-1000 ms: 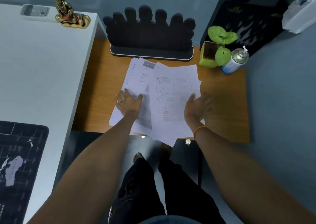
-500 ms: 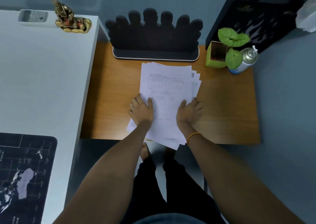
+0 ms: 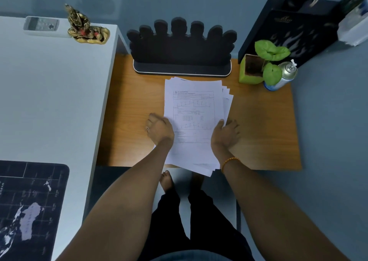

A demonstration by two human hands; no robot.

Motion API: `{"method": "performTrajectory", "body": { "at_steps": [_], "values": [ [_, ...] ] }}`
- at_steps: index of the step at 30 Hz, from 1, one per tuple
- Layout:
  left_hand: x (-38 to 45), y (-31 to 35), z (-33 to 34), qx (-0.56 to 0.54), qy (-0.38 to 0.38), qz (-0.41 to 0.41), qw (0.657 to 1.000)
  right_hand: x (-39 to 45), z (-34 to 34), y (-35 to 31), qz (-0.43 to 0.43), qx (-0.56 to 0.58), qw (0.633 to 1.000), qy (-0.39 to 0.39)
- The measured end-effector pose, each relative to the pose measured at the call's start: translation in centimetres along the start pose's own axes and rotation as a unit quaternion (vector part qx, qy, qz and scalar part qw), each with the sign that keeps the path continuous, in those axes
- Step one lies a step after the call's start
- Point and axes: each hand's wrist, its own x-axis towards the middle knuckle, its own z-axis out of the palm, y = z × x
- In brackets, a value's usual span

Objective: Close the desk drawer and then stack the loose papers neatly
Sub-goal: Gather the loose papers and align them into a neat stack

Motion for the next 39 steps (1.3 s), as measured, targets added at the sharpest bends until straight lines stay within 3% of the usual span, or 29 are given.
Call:
{"method": "performTrajectory", "body": {
  "at_steps": [6,10,17,20,24,27,30,33,39],
  "values": [
    [-0.7,1.0,0.6,-0.014,-0.066,-0.026,0.997,-1.0,-0.2,-1.7,0.056,0.019,0.994,-0.095],
    [-0.4,1.1,0.6,-0.127,-0.086,-0.102,0.983,-0.6,-0.7,-1.9,0.082,0.072,0.987,-0.12],
    [0.1,-0.1,-0.6,-0.236,-0.179,-0.118,0.948,-0.7,-3.1,-2.1,0.078,0.172,0.969,-0.162],
    [-0.2,0.4,-1.5,-0.241,-0.157,-0.082,0.954,-1.8,-3.9,-3.0,0.048,0.193,0.969,-0.145],
    [-1.9,2.2,-3.8,-0.27,-0.072,0.023,0.96,-4.3,-6.0,-6.0,0.006,0.278,0.957,-0.083],
    [-3.4,3.2,-5.7,-0.302,-0.015,0.111,0.947,-5.8,-8.2,-7.8,-0.045,0.378,0.925,-0.023],
    [-4.7,3.4,-6.9,-0.34,-0.007,0.188,0.921,-6.3,-9.1,-7.9,-0.084,0.445,0.892,0.018],
    [-5.1,2.9,-7.1,-0.355,-0.007,0.215,0.91,-6.6,-9.4,-7.1,-0.097,0.478,0.873,0.032],
    [-5.2,1.8,-7.0,-0.364,-0.006,0.224,0.904,-6.6,-8.9,-5.5,-0.091,0.454,0.886,0.015]
  ]
}}
